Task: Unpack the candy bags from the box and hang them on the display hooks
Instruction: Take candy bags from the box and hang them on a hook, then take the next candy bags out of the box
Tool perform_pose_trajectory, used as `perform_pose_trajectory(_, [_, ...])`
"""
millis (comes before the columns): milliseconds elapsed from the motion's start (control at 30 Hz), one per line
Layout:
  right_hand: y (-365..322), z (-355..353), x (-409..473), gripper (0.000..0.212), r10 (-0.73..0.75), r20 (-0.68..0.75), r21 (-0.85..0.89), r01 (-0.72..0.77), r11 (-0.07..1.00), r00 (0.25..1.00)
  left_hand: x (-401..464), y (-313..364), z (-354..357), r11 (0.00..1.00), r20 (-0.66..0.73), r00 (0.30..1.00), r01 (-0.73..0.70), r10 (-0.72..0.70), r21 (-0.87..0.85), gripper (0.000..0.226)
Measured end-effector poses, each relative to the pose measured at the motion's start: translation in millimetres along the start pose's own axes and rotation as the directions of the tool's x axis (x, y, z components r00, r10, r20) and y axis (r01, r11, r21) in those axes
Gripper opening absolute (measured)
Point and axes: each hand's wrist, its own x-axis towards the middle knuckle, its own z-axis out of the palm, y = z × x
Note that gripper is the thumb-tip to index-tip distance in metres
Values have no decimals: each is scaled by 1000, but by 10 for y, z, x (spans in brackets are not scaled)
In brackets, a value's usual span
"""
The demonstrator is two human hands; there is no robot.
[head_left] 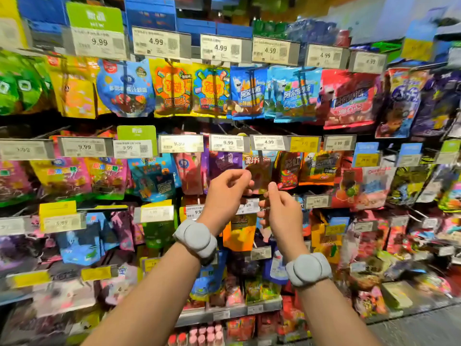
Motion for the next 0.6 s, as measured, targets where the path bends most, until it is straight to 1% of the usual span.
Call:
perform_pose_trajectory(67, [162,-28,-146,53,34,42,-7,-34,999,999,-177,-111,-14,999,-25,999,45,-45,-5,17])
perform_pose_trajectory(167, [342,-125,-374,51,97,81,30,-100,995,992,-447,-275,17,995,-44,995,92,-91,24,21])
perform_pose_trajectory(267, [483,-290,-655,50,129,112,10,-131,991,985,-766,-402,71,987,-79,985,157,-154,26,19])
perform_pose_trajectory(367, [642,-474,-942,51,178,147,19,-183,983,973,-1127,-509,126,972,-108,968,231,-226,38,20])
perform_pose_trajectory(433, [752,-562,-1102,48,209,161,16,-214,977,965,-1328,-588,136,964,-139,957,262,-255,37,21])
perform_pose_trajectory(533, [959,-685,-1354,48,259,181,-28,-259,966,949,-1634,-740,155,938,-169,930,340,-325,69,23])
perform_pose_trajectory(600, [1087,-744,-1540,49,296,235,-33,-297,954,926,-1896,-851,155,921,-199,907,387,-372,45,22])
